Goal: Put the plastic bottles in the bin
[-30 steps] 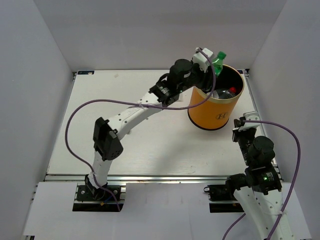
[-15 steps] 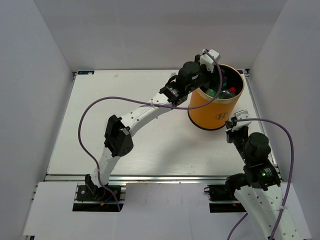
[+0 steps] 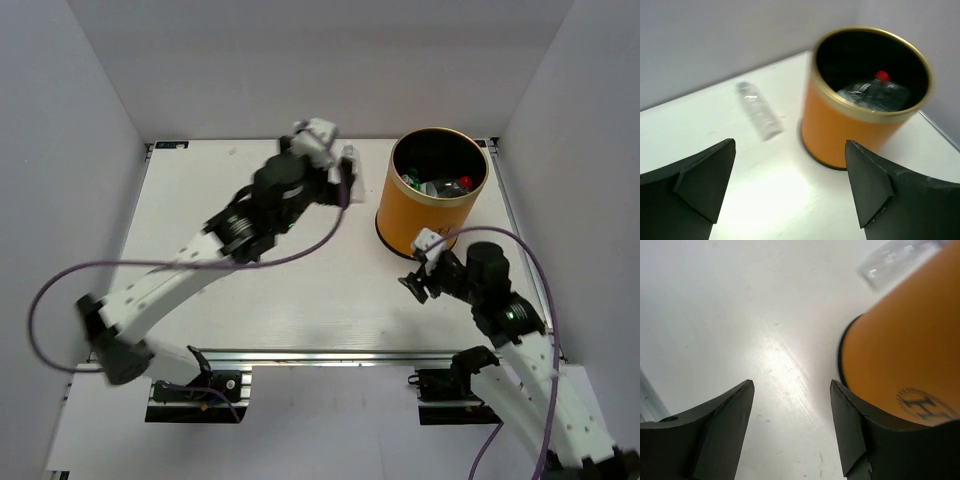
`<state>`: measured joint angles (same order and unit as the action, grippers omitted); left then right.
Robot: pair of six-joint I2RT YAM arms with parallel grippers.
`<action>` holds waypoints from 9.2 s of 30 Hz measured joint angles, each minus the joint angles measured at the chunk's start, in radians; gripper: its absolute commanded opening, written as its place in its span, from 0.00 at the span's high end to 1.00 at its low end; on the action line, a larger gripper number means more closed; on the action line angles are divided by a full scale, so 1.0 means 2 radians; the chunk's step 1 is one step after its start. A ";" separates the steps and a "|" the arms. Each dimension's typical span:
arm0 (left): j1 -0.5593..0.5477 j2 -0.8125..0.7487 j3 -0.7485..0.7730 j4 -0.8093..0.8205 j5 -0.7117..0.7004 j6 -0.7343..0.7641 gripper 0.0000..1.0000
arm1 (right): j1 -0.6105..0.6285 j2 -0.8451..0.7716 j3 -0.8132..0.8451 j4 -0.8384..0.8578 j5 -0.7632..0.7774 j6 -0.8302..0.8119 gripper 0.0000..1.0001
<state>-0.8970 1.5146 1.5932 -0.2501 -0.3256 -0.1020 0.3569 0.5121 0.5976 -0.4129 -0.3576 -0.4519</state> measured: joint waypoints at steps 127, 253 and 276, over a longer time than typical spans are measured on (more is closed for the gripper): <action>0.023 -0.290 -0.377 -0.315 -0.177 -0.530 0.00 | -0.066 0.404 0.332 0.100 0.228 0.131 0.35; 0.065 0.443 0.357 0.207 0.337 -0.107 0.00 | -0.139 -0.168 -0.003 0.036 0.229 0.210 1.00; 0.045 -0.174 -0.167 0.109 0.234 0.014 0.00 | -0.137 -0.141 -0.006 0.031 0.157 0.203 0.10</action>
<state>-0.8070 1.1671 1.2583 -0.0330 0.1421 -0.0746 0.0837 0.2310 0.5858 -0.3508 -0.0433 -0.0456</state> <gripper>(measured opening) 0.997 0.894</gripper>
